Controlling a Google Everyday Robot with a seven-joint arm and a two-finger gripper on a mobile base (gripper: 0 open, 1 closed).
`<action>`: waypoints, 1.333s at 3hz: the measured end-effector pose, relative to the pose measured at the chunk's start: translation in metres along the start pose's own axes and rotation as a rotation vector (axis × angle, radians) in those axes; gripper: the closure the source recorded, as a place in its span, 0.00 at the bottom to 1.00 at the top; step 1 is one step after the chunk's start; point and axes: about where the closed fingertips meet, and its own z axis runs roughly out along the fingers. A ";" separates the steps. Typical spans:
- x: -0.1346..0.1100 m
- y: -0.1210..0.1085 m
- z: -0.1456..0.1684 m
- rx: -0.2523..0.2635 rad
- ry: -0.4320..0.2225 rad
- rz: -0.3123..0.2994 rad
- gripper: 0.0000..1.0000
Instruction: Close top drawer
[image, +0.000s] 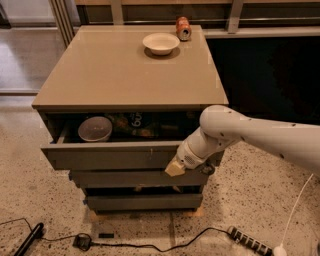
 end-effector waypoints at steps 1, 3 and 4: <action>0.000 0.000 0.000 0.000 0.000 0.000 0.12; 0.000 0.000 0.000 0.000 0.000 0.000 0.00; 0.000 0.000 0.000 0.000 0.000 0.000 0.13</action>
Offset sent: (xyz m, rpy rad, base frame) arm 0.0000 0.0000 0.0000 0.0000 0.0000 0.0000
